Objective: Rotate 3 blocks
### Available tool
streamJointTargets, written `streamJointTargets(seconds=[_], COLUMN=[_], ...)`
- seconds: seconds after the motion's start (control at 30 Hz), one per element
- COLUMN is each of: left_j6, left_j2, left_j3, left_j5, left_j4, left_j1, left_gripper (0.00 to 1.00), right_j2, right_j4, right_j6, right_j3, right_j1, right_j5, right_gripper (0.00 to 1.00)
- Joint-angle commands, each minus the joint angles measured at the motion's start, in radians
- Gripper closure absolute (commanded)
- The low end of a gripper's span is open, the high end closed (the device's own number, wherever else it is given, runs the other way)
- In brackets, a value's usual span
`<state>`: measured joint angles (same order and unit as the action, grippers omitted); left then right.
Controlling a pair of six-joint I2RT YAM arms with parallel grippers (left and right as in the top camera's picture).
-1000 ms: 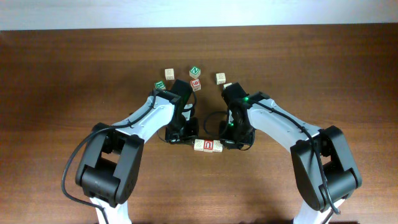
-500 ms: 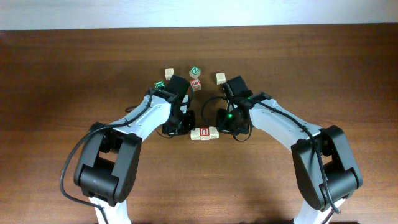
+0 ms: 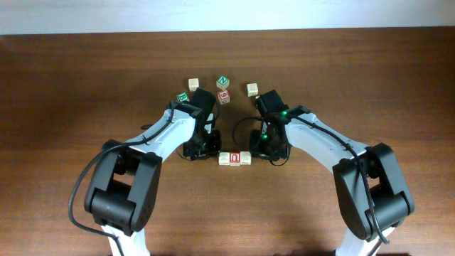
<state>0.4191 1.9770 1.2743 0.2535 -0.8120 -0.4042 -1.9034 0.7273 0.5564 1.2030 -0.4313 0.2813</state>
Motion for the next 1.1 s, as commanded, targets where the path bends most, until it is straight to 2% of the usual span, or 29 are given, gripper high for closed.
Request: streamJointTargets(seconds=[0.0,0.1,0.2,0.33,0.4,0.53,0.63,0.7,0.8,1.07], left_j6=[-0.032,-0.031,-0.031,-0.032,-0.031,-0.031,-0.031,-0.031,-0.031,-0.022], left_j2=[0.010,0.010,0.010,0.010,0.010,0.010,0.010,0.010,0.010,0.010], left_j3=[0.007,0.010,0.010,0.010,0.010,0.010,0.010,0.010,0.010,0.010], left_j5=[0.142,0.143,0.142,0.101,0.101,0.102,0.101,0.098,0.063,-0.018], left_j4=[0.018,0.012,0.008,0.006,0.006,-0.003,-0.010,-0.009,-0.014,-0.033], left_j1=[-0.029,-0.012,-0.007,-0.007,-0.008,-0.008,-0.008,-0.008,-0.008,-0.008], left_gripper=[0.62,0.52,0.50,0.52,0.57,0.57,0.46,0.43,0.46,0.51], right_j2=[-0.013,-0.013,-0.013,-0.013,-0.013,-0.013,-0.013,-0.013,-0.013,-0.013], right_j4=[0.011,0.070,0.081,0.079,0.058,0.036,0.044,0.048,0.092,0.097], right_j6=[0.001,-0.003,-0.003,-0.003,-0.003,0.001,0.001,0.002,0.032,0.032], right_j3=[0.034,0.061,0.061,0.061,0.061,0.061,0.061,0.061,0.061,0.061], right_j1=[-0.026,-0.005,0.003,0.003,0.003,0.000,0.000,0.000,0.000,0.000], right_j5=[0.138,0.134,0.127,0.126,0.127,0.127,0.126,0.111,0.023,-0.013], right_gripper=[0.70,0.69,0.66,0.66,0.66,0.66,0.66,0.65,0.65,0.65])
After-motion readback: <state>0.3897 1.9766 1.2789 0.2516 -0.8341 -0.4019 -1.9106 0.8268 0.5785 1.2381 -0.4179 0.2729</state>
